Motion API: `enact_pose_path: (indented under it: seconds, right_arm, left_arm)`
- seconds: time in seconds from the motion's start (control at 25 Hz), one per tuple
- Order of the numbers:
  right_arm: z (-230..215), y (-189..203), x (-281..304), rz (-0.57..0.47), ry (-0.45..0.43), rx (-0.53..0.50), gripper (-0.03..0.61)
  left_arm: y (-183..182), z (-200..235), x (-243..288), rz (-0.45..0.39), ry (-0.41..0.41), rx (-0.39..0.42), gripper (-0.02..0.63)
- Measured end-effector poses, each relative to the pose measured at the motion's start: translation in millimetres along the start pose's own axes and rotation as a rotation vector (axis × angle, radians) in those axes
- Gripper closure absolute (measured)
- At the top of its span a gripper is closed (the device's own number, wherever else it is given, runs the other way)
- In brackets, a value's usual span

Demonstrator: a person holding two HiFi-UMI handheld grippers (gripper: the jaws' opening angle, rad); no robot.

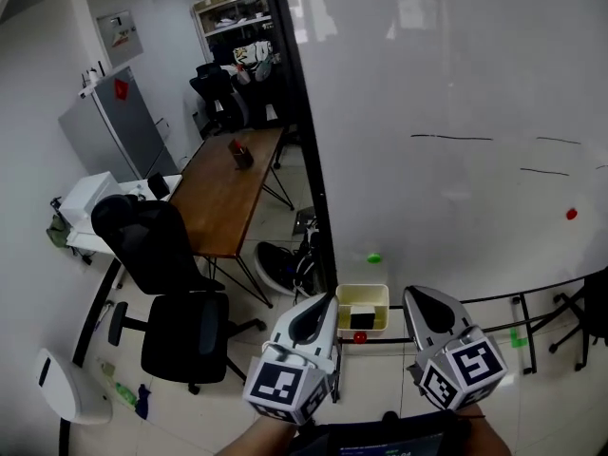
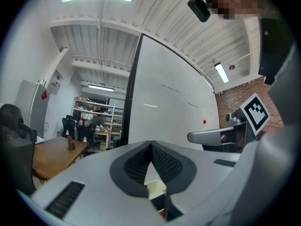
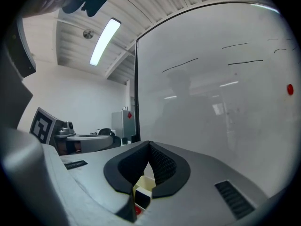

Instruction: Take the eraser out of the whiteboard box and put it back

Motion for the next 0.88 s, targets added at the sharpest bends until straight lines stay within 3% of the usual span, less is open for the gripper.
enact_pose_path:
  seconds: [0.08,0.16,0.32,0.64,0.72,0.8,0.88]
  right_arm:
    - [22,7,28,0.012,0.043,0.011,0.553]
    - [36,13,55,0.013,0.087,0.007,0.502]
    - [52,19,83,0.024,0.167,0.010,0.475]
    - [56,30,96,0.083,0.191,0.003,0.385]
    - [52,43,100,0.107,0.195,0.005,0.381]
    - [47,61,106,0.143,0.206,0.016,0.323]
    - [42,81,111,0.179,0.227,0.030,0.305]
  left_arm:
    - [1,39,-4,0.002,0.043,0.000,0.584]
    - [1,75,-2,-0.007,0.079,0.002,0.584]
    - [8,117,2,0.008,0.133,-0.032,0.584]
    - [22,123,6,0.060,0.161,-0.054,0.584]
    - [30,121,9,0.075,0.152,-0.054,0.584]
    - [40,122,13,0.090,0.141,-0.068,0.584]
    - [52,122,17,0.115,0.142,-0.080,0.584]
Point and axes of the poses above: the fingertips, and each gripper's own axes: x forward along the fingers, z to its left, y out of its underside, the point moved 8 cm from there along -x, backward along the fingers, and after that the axes turned 1 degree about -z, right-handed, at the moved point
